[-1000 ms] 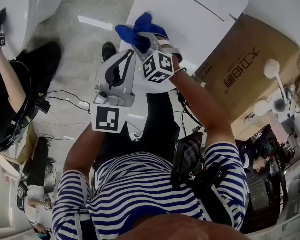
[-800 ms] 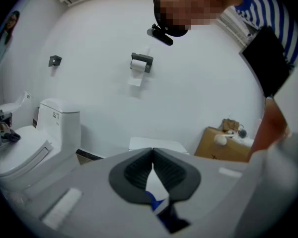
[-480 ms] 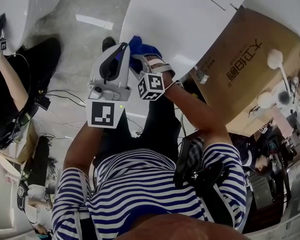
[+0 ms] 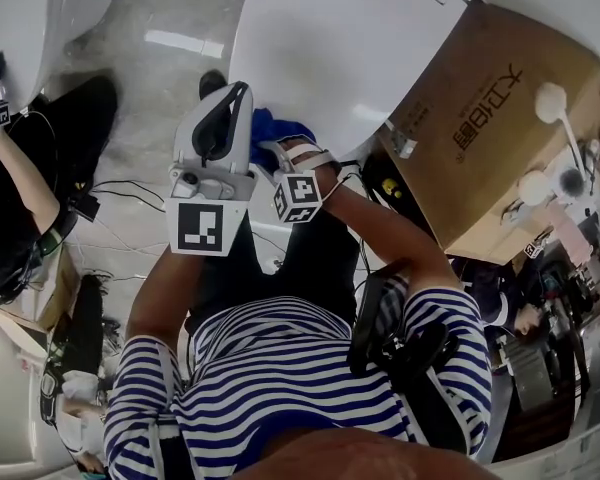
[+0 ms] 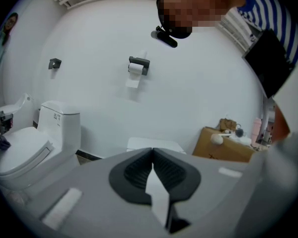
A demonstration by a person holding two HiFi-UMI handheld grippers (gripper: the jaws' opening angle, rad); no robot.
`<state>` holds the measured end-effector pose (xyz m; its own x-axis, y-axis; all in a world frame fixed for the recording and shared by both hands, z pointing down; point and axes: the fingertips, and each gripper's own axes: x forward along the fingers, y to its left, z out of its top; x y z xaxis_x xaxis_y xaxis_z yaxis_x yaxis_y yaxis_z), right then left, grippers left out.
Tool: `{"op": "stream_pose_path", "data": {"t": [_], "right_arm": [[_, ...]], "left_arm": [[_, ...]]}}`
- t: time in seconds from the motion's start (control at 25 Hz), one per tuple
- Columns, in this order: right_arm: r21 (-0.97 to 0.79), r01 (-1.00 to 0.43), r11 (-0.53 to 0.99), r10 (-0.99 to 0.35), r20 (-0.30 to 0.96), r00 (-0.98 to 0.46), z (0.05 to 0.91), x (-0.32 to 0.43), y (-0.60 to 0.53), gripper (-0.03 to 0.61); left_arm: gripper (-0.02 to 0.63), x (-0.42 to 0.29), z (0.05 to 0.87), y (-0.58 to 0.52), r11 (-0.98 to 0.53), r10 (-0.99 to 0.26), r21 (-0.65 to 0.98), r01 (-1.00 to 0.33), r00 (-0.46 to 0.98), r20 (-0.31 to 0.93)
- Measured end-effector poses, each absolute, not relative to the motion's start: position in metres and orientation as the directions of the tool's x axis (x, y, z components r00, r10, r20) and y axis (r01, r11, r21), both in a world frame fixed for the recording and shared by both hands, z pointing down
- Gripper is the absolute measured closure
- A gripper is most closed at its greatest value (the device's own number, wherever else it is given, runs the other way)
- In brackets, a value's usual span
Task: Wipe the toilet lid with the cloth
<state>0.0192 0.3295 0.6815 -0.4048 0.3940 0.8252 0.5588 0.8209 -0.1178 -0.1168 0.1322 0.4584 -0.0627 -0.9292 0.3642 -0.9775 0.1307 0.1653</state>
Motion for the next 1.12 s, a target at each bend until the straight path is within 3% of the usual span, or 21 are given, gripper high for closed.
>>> {"op": "stream_pose_path", "data": {"t": [0.24,0.4,0.72,1.12], "right_arm": [[-0.094,0.585,0.806,0.404,0.809,-0.426,0.676,0.029,0.334,0.460],[-0.044,0.509,0.859,0.342,0.790,-0.509,0.654,0.008,0.292,0.460],[0.150,0.296,0.943,0.083,0.758,-0.647,0.629,-0.048,0.140,0.460],[0.413,0.082,0.907,-0.234,0.656,-0.718,0.573,-0.122,-0.085,0.459]], "left_arm": [[0.611,-0.100,0.455,0.126,0.111,-0.933,0.170,-0.979,-0.043,0.358],[0.611,-0.097,0.458,0.127,0.102,-0.930,0.176,-0.979,-0.032,0.366],[0.611,-0.094,0.460,0.118,0.089,-0.929,0.188,-0.978,-0.013,0.370],[0.611,-0.101,0.469,0.105,0.093,-0.917,0.188,-0.978,-0.010,0.400]]}}
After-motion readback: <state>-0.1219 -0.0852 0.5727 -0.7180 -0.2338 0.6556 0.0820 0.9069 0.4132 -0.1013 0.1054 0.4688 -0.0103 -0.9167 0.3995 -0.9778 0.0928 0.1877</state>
